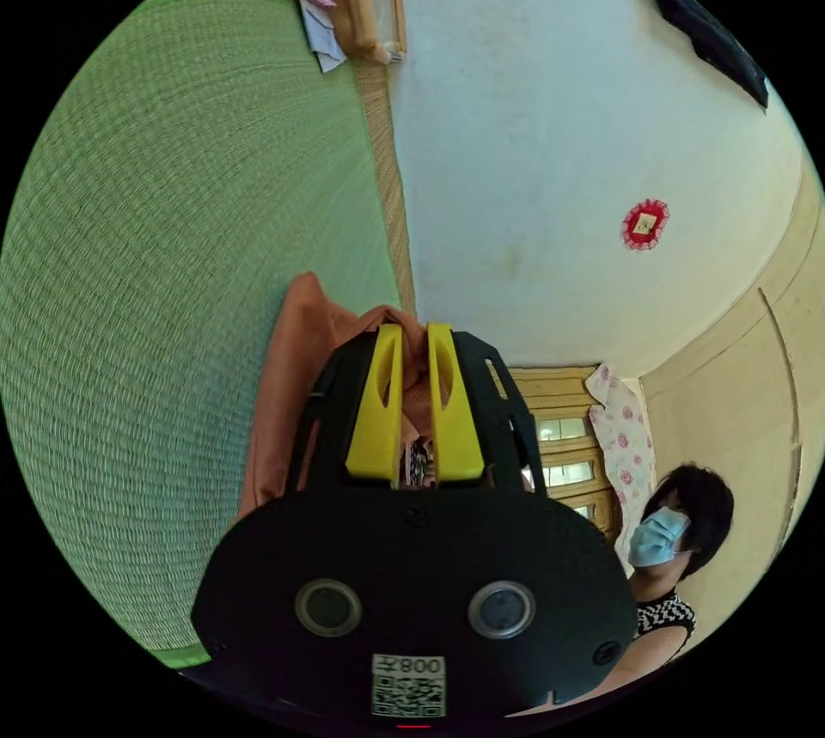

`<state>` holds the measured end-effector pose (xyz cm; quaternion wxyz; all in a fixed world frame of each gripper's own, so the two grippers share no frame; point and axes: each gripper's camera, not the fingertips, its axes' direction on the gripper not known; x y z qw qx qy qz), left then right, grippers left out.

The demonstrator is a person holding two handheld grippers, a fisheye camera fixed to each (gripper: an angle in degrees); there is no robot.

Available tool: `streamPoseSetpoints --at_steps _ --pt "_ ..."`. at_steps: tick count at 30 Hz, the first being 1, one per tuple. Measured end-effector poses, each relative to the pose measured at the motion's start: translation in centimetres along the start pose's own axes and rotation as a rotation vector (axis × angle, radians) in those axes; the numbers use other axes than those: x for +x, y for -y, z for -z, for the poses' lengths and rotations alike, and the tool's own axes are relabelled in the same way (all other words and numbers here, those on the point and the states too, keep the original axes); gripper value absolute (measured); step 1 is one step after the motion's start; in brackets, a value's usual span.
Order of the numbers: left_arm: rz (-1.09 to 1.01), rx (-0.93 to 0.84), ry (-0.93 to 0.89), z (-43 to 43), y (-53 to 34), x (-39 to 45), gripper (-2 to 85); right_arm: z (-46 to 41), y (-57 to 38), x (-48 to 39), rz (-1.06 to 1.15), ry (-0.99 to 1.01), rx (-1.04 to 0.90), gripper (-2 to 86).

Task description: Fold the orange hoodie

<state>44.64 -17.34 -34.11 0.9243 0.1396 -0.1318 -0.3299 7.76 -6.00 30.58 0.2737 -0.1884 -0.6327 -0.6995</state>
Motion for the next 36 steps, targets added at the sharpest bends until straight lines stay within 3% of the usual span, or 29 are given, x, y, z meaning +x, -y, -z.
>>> streamPoseSetpoints --at_steps 8,14,22,27,32,36 --pt "0.025 0.003 0.046 -4.4 4.2 1.7 8.0 -2.7 2.8 -1.0 -0.014 0.055 0.083 4.1" --pt "-0.061 0.102 0.007 -5.2 4.9 5.7 6.9 -8.0 1.5 -7.6 0.155 -0.172 0.029 3.4" --pt "-0.353 -0.165 0.404 -14.0 5.2 16.4 9.2 -22.9 -0.5 -17.5 0.455 -0.816 -0.092 4.4" --pt "-0.477 -0.343 0.669 -23.2 5.5 20.1 10.5 -32.0 -0.9 -16.5 0.464 -1.194 -0.229 4.8" --pt "-0.514 -0.378 0.91 -27.8 5.1 21.7 5.3 -36.3 -3.2 -18.0 0.583 -1.326 -0.186 4.7" --pt "-0.522 -0.411 0.9 -28.9 5.3 23.4 1.7 -37.5 -3.5 -19.3 0.584 -1.321 -0.202 3.0"
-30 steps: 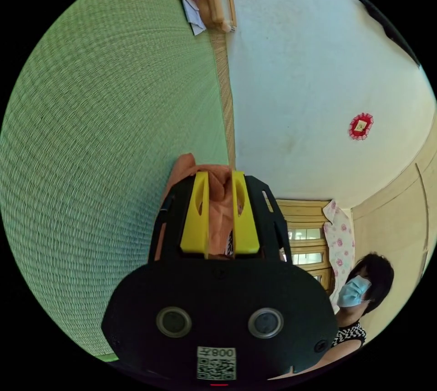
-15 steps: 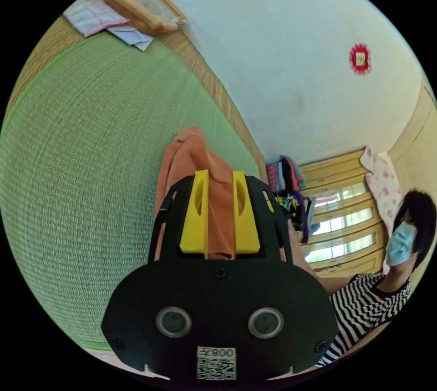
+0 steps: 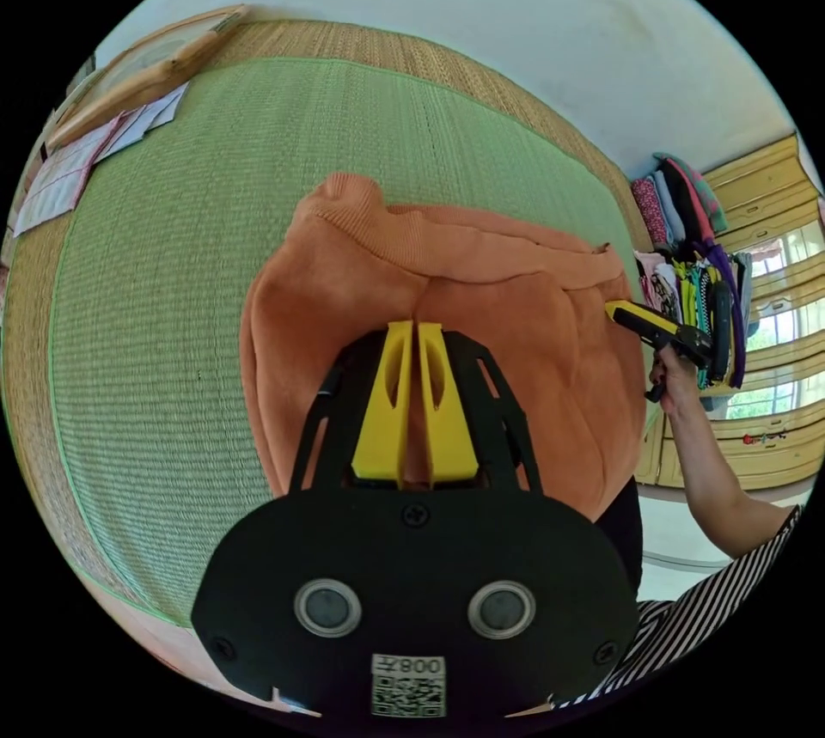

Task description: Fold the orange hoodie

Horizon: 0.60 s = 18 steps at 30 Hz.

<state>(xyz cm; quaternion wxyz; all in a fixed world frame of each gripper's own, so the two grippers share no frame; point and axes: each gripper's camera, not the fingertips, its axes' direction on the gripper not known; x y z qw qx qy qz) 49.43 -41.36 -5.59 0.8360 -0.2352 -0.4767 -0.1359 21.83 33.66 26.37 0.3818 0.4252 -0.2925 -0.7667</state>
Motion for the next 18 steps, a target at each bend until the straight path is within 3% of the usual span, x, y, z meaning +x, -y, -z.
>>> streamPoseSetpoints --at_steps 18 --pt "-0.048 0.249 -0.141 9.9 -0.2 4.5 0.3 10.9 -3.4 1.9 -0.047 0.241 0.269 0.0"
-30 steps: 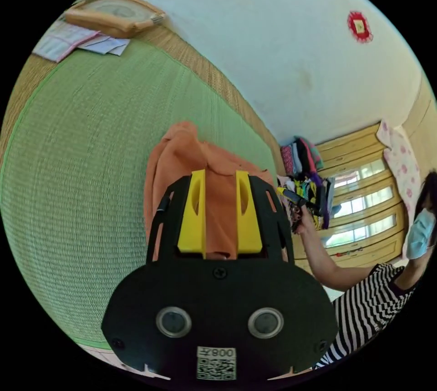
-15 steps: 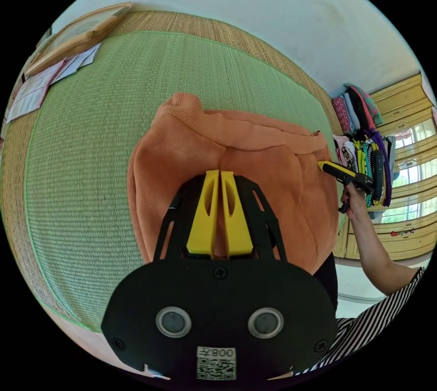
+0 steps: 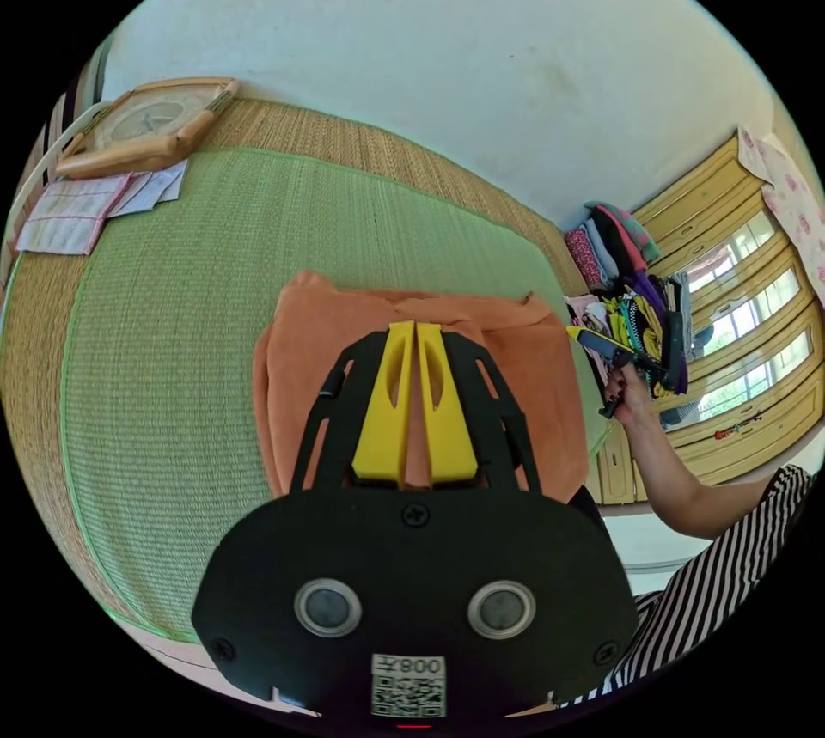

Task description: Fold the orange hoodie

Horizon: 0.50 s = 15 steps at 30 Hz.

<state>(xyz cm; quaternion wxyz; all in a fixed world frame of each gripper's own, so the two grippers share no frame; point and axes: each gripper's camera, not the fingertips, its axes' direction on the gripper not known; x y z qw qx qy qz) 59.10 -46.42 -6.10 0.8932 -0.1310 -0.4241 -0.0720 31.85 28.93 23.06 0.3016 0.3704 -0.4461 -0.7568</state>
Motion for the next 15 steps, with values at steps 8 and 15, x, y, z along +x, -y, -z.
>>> streamPoseSetpoints --at_steps 8,15 --pt "0.052 0.007 0.023 -0.7 -0.2 -1.0 0.4 0.9 0.4 2.3 -0.069 0.014 0.019 0.0" --pt "0.1 -0.153 0.116 -5.2 -1.4 -2.6 0.4 -4.1 0.1 4.4 -0.122 -0.007 -0.13 0.2"
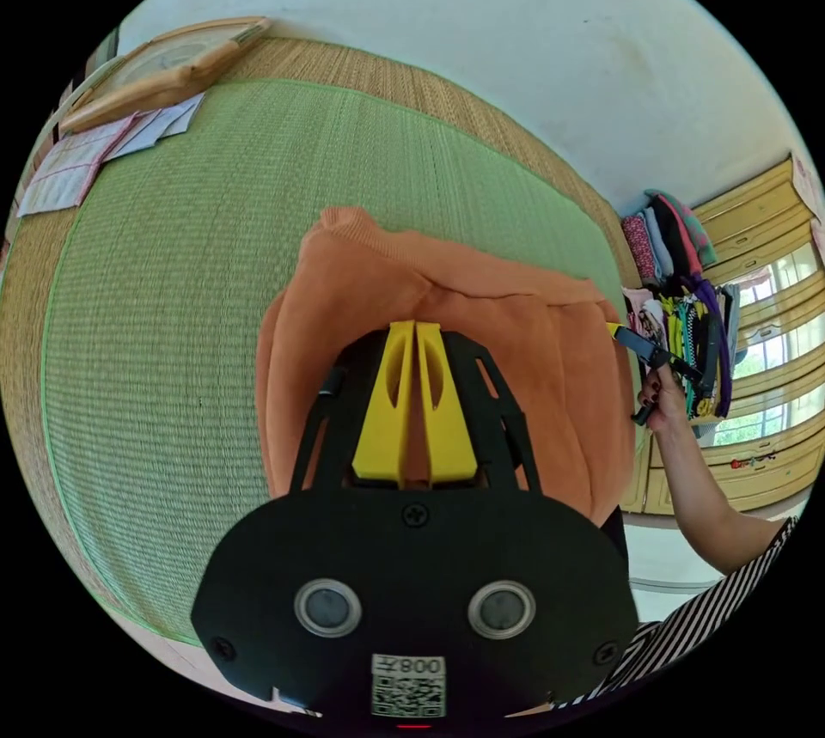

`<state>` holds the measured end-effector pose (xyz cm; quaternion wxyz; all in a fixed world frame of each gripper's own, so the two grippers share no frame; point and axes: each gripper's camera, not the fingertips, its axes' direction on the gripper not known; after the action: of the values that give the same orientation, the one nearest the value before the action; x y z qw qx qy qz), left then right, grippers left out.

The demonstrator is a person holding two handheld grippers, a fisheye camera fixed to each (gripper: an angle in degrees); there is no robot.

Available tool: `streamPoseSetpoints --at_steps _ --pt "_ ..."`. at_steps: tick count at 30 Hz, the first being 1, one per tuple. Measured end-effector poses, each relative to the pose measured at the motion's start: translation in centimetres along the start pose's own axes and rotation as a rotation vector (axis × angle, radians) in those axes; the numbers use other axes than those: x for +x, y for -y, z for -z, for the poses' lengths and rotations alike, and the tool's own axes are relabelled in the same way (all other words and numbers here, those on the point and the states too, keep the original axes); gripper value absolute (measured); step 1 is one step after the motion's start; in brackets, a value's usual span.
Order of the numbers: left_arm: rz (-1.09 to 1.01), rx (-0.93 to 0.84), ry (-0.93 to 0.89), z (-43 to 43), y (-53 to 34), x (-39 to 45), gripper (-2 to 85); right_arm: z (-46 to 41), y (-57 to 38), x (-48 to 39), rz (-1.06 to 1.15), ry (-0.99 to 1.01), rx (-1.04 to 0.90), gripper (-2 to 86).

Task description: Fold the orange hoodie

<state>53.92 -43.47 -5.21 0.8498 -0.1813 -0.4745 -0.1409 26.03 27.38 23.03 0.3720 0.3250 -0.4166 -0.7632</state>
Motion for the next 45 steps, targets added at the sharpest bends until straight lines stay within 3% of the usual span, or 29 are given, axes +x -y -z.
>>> streamPoseSetpoints --at_steps 9,15,20,24,35,38,45 --pt "-0.014 0.133 -0.061 3.0 -3.0 -0.8 0.3 4.5 -1.4 1.5 -0.001 0.096 0.113 0.2" --pt "0.057 0.061 -0.016 1.2 -4.1 -3.2 0.3 5.3 -0.9 2.2 -0.014 0.168 0.135 0.0" --pt "0.022 0.085 -0.002 1.2 -5.9 -3.3 0.3 4.4 0.8 2.9 -0.035 0.078 0.111 0.0" --pt "0.051 0.045 -0.007 -0.4 -7.4 -5.0 0.3 0.7 2.2 4.3 -0.068 0.036 -0.035 0.0" --pt "0.051 0.14 -0.148 2.7 -15.4 -6.7 0.2 5.5 1.7 4.4 -0.067 0.122 0.049 0.1" --pt "0.063 0.148 -0.181 3.8 -20.0 -7.6 0.2 7.7 -0.6 2.5 -0.011 0.223 0.051 0.2" --pt "0.189 0.073 -0.159 2.9 -30.9 -11.1 0.3 6.8 -8.7 -8.8 0.21 0.375 -0.143 0.2"
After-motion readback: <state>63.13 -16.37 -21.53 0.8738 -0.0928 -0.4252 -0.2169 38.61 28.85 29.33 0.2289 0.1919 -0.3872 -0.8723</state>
